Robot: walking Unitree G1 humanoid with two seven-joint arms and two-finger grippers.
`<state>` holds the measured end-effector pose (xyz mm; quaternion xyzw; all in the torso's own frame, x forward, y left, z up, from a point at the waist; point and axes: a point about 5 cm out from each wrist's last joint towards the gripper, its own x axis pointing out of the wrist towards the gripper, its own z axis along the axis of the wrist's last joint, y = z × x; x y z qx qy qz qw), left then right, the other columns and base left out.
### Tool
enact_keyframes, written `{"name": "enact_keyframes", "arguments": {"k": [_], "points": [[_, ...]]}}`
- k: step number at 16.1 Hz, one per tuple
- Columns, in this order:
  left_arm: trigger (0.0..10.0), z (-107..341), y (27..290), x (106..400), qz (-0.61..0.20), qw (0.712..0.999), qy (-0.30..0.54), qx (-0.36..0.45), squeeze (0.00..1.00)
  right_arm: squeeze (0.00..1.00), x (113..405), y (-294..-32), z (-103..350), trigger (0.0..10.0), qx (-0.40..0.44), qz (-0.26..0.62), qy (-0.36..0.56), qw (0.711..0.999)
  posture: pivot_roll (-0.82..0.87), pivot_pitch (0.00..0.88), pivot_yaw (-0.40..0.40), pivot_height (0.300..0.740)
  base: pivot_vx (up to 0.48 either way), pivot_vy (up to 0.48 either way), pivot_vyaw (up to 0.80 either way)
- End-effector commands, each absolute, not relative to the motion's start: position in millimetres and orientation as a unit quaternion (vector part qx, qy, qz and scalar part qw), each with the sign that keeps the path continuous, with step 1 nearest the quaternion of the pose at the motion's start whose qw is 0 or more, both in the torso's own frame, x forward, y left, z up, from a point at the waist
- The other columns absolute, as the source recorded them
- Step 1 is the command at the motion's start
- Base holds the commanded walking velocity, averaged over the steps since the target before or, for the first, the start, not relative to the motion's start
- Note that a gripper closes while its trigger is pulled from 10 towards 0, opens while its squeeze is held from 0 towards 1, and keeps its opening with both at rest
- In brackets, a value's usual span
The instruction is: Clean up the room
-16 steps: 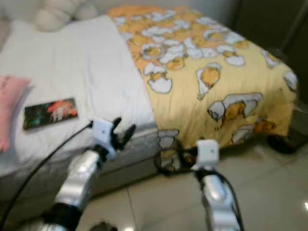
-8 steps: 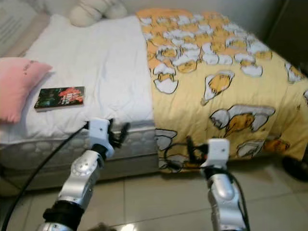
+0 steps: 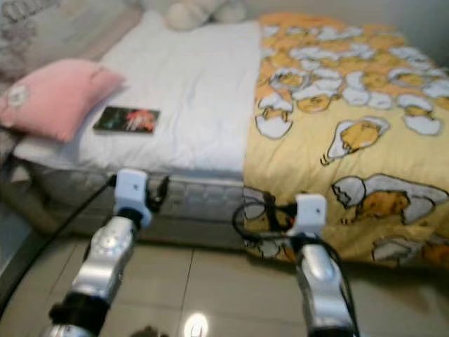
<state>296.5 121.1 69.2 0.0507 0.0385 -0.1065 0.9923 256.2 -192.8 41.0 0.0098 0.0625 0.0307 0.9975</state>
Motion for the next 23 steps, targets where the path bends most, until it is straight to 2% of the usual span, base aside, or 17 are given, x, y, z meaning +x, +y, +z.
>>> {"name": "enact_keyframes", "arguments": {"k": [1,4,6,10,13,15,18,20,23], "points": [[10.0,68,126,290,-0.113,0.991,0.034,0.066,0.0,0.0,253,-195,40,10.0,0.009,0.029,0.062,0.998,0.02,0.0,-0.006,0.74,0.0,-0.446,0.46],[10.0,66,131,287,-0.104,0.992,0.036,0.06,0.0,0.0,247,-200,35,10.0,0.005,0.023,0.071,0.997,0.02,0.0,-0.006,0.74,0.0,-0.447,0.45],[10.0,69,127,286,-0.115,0.993,0.027,0.024,0.0,0.0,250,-203,34,10.0,0.013,0.013,0.071,0.997,0.03,0.0,-0.007,0.74,0.0,-0.221,0.45],[10.0,62,162,269,-0.064,0.996,0.06,0.006,0.0,0.0,237,-216,46,10.0,0.077,-0.041,0.034,0.996,0.02,0.0,-0.007,0.74,0.0,-0.083,0.51],[10.0,72,148,281,-0.054,0.997,0.047,0.037,0.0,0.0,239,-206,31,10.0,0.041,0.002,0.081,0.996,0.03,0.0,-0.019,0.74,0.0,-0.476,0.53],[10.0,66,153,288,-0.011,0.994,0.086,0.062,0.0,0.0,252,-202,36,10.0,0.043,0.024,0.083,0.995,0.03,0.0,-0.025,0.74,0.0,-0.465,0.51],[10.0,65,161,283,-0.021,0.993,0.088,0.078,0.0,0.0,254,-205,39,10.0,0.046,0.02,0.079,0.996,0.03,0.0,-0.023,0.74,0.0,-0.461,0.51],[10.0,77,142,285,-0.065,0.997,0.051,-0.008,0.0,0.0,252,-201,37,10.0,0.05,0.032,0.08,0.995,0.04,0.0,-0.019,0.74,0.0,-0.461,0.51],[10.0,88,125,297,-0.102,0.994,0.035,-0.007,0.0,0.0,246,-194,31,10.0,0.056,0.045,0.09,0.993,0.04,0.0,-0.031,0.74,0.0,0.0,0.5]]}}
